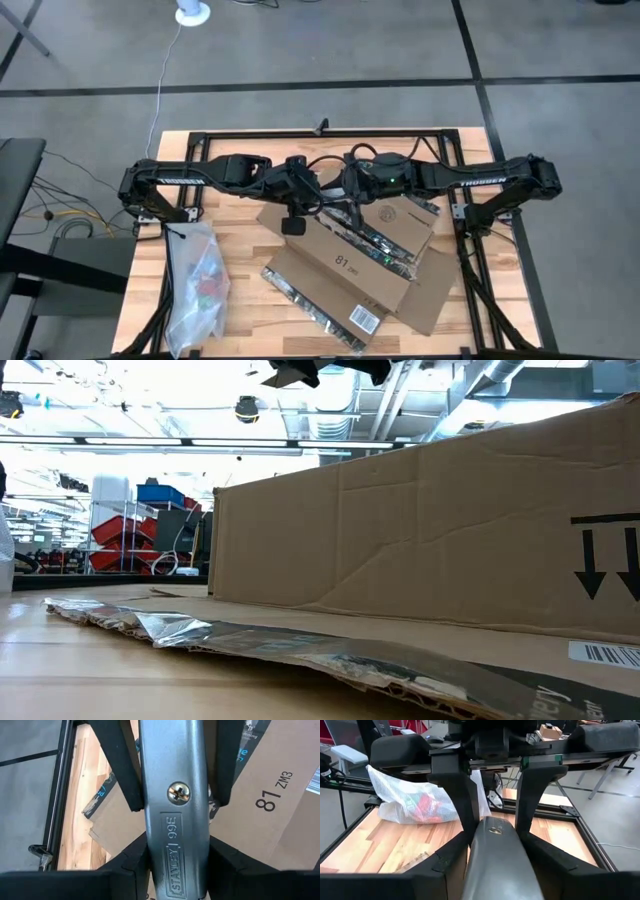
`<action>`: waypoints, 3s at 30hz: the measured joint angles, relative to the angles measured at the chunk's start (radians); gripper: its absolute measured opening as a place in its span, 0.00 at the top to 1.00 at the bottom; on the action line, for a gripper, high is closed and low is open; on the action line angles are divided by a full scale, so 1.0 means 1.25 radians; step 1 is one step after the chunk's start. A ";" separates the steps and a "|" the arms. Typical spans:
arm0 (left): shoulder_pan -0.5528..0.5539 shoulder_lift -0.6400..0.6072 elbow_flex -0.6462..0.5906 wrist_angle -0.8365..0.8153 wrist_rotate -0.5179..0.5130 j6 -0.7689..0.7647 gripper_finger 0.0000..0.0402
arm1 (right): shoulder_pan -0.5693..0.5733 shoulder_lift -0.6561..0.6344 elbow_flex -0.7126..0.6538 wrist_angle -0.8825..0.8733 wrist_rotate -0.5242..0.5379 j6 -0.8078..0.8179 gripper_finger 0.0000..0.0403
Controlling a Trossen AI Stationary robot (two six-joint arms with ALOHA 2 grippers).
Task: Unpack boxes
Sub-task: Break down the box until it is fully flat
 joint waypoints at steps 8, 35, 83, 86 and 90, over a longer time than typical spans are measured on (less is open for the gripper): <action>0.000 0.000 0.000 -0.002 0.000 -0.001 0.70 | 0.000 0.000 0.000 0.001 0.001 0.000 0.66; 0.001 -0.004 0.002 0.001 -0.028 -0.017 0.37 | -0.088 -0.094 -0.001 -0.115 -0.028 -0.025 0.71; 0.165 0.123 -0.320 0.195 0.139 -0.136 0.37 | 0.311 -0.637 -0.239 -0.725 0.180 0.656 0.71; 0.172 0.095 -0.304 0.200 0.137 -0.136 0.38 | 0.322 -0.583 -0.239 -0.683 0.195 0.652 0.71; 0.166 0.053 -0.252 0.189 0.134 -0.138 0.38 | 0.334 -0.505 -0.240 -0.693 0.193 0.666 0.71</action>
